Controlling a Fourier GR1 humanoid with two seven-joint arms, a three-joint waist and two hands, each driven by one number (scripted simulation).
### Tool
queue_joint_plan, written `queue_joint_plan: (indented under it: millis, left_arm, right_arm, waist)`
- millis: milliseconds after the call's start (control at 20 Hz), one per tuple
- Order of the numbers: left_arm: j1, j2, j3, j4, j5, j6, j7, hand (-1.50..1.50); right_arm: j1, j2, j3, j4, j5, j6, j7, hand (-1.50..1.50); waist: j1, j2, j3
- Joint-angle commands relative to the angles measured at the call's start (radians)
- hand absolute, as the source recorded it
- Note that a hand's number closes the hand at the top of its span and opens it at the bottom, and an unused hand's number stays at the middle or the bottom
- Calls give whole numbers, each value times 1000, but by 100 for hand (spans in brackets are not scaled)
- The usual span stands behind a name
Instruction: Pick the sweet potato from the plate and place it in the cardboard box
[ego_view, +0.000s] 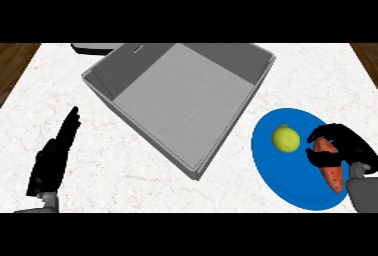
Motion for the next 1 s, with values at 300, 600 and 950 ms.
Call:
queue_joint_plan:
  millis: [300,600,950]
  left_arm:
    - [-3,-1,5,19,9,-31,-29,0]
    - [-44,-24,-33,-5,-21,-15,14,0]
    - [22,-41,-22,-3,-21,-5,-22,0]
  right_arm:
    - [-136,-81,34,113,143,-79,-226,150]
    - [-344,-91,181,244,263,-112,-457,150]
    - [-516,-39,109,407,274,-201,-579,150]
  waist:
    - [22,7,3]
    - [59,14,5]
    - [16,4,3]
